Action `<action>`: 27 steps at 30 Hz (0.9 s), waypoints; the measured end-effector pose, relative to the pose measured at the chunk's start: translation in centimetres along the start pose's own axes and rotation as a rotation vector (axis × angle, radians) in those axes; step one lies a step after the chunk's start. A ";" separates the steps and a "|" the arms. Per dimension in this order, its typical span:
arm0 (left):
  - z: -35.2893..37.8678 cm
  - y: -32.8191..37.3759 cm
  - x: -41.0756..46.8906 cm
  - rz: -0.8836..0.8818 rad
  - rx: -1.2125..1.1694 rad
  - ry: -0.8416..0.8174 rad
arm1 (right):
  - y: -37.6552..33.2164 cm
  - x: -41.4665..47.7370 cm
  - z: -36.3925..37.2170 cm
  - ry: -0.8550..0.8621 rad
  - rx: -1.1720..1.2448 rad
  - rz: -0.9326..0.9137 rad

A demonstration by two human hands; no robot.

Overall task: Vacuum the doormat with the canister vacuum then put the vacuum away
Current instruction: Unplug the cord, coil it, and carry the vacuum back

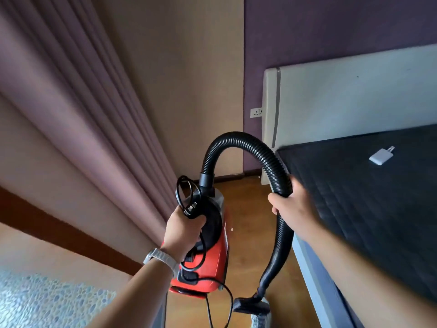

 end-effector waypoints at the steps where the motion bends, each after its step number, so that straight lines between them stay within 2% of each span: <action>1: 0.7 0.9 1.1 0.005 -0.002 0.018 | -0.1 1.7 -0.3 -0.014 0.013 -0.003; 7: 3.5 4.9 6.1 0.018 0.007 0.081 | -1.6 9.5 -0.7 -0.040 0.030 -0.055; 11: 5.2 6.2 9.5 -0.006 0.010 0.057 | -2.0 14.1 -1.0 -0.055 -0.001 -0.065; 27: 11.9 3.7 30.3 -0.182 0.001 -0.078 | -1.2 33.0 4.8 -0.077 -0.259 0.052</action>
Point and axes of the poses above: each hand's wrist, its own x-axis towards the middle knuckle, its own z-axis out of the palm, y = z × x, the point moved 1 cm from there along x, towards the middle knuckle, and after that the axes turned 3 degrees about -x, right-handed, at the moved point
